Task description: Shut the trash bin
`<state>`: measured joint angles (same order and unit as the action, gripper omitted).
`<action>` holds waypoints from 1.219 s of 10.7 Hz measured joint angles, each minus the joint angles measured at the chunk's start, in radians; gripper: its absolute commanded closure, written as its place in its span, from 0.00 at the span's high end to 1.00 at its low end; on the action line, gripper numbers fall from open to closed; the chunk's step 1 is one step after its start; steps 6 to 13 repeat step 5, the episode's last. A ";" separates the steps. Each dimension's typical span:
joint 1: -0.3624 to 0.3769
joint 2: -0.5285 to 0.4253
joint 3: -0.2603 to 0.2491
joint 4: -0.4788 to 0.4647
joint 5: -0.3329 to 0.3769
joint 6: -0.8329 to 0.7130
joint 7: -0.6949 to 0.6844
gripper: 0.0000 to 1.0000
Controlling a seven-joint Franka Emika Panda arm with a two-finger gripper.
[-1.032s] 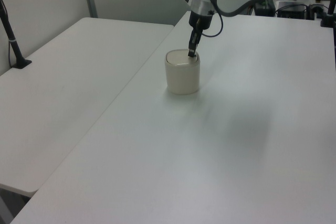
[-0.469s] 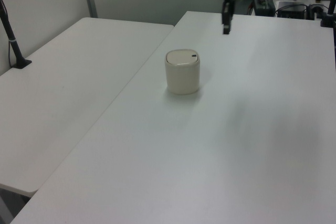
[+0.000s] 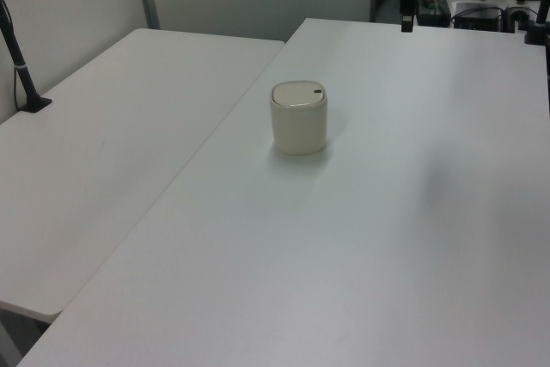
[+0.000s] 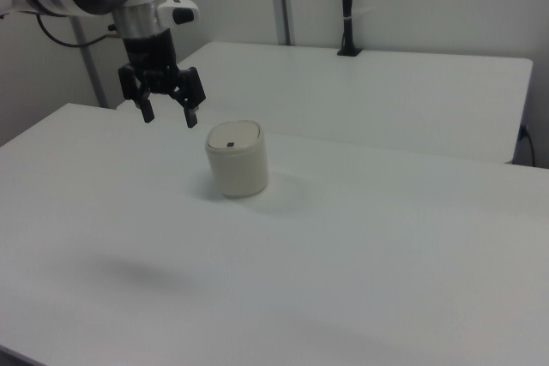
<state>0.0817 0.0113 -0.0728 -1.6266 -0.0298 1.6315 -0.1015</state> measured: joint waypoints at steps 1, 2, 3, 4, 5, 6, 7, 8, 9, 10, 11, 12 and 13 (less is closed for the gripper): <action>-0.002 0.000 0.000 -0.001 -0.001 -0.001 0.000 1.00; -0.004 0.000 0.000 -0.001 -0.001 -0.001 0.000 1.00; -0.006 0.000 0.000 -0.001 -0.001 -0.001 0.000 1.00; -0.007 0.000 0.000 -0.001 -0.001 -0.001 0.000 1.00; -0.009 0.000 0.000 0.000 -0.001 -0.001 0.000 1.00; -0.009 0.000 0.000 0.000 -0.001 -0.001 0.000 1.00; -0.009 0.000 0.000 0.000 -0.001 -0.001 0.000 1.00; -0.009 0.000 0.000 0.000 -0.001 -0.001 0.000 1.00; -0.009 0.000 0.000 0.000 -0.001 -0.001 0.000 1.00; -0.009 0.000 0.000 0.000 -0.001 -0.001 0.000 1.00; -0.009 0.000 0.000 0.000 -0.001 -0.001 0.000 1.00; -0.009 0.000 0.000 0.000 -0.001 -0.001 0.000 1.00; -0.009 0.000 0.000 0.000 -0.001 -0.001 0.000 1.00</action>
